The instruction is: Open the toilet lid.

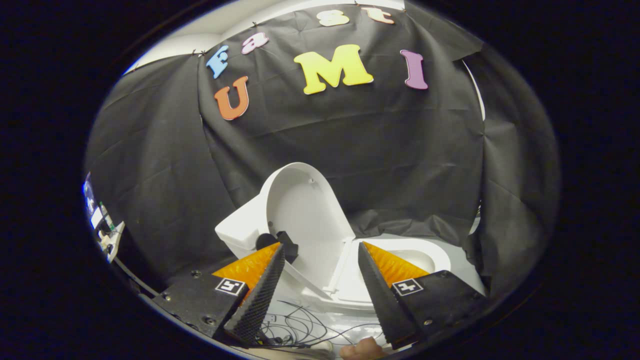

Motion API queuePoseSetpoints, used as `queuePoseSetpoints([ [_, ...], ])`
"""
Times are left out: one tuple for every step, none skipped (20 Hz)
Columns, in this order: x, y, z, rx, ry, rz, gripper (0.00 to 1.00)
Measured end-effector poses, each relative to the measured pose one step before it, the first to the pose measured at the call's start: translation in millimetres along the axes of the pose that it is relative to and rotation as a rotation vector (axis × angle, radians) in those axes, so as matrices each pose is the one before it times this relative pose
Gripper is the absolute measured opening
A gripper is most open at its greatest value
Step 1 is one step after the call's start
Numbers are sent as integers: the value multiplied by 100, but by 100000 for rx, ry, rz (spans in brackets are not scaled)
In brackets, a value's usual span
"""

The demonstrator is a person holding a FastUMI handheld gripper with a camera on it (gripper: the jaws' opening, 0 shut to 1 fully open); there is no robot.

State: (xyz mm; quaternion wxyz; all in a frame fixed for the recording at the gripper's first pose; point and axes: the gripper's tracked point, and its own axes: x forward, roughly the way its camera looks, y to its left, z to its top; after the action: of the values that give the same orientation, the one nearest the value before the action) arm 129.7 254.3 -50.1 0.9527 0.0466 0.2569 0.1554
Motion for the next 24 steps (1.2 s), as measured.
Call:
queuePoseSetpoints([
  [-499, -767, 15, -681, -887, -1178, 92],
  [-482, -952, 140, -808, -1109, -1423, 92],
  [-743, -933, -33, -666, -1352, -1017, 92],
  [-708, -893, -8, -921, -1387, -859, 92],
  [-692, -795, 32, -806, -1505, -651, 92],
  [-632, -722, 93, -541, -1840, -268, 92],
  [-555, -618, 434, -142, -2578, 323, 92],
  [-549, -638, 579, 362, -2869, 334, 92],
  [-575, -663, 367, 193, -2852, -55, 92],
  [-439, -689, 430, -148, -2932, -610, 92],
  [-501, -663, 392, -789, -3065, -393, 92],
  [-552, -523, 365, -1352, -2927, -402, 92],
  [-717, -544, 375, -1590, -3074, -554, 94],
  [-579, -493, 170, -1391, -3109, -72, 95],
  [-636, -512, 153, -854, -2214, -241, 96],
  [-754, -537, -42, -433, -1327, -211, 97],
  [-727, -463, 75, 114, -1308, -229, 100],
  [-652, -568, -123, 254, -1237, -295, 100],
  [-515, -528, 152, 575, -1781, -462, 100],
  [-404, -467, 204, 354, -1617, -542, 100],
  [-558, -596, -66, 151, -1339, -463, 100],
  [-557, -518, -65, -39, -1106, -874, 100],
  [-539, -623, -199, -165, -1192, -733, 100],
  [-621, -594, -137, -95, -975, -837, 100],
])
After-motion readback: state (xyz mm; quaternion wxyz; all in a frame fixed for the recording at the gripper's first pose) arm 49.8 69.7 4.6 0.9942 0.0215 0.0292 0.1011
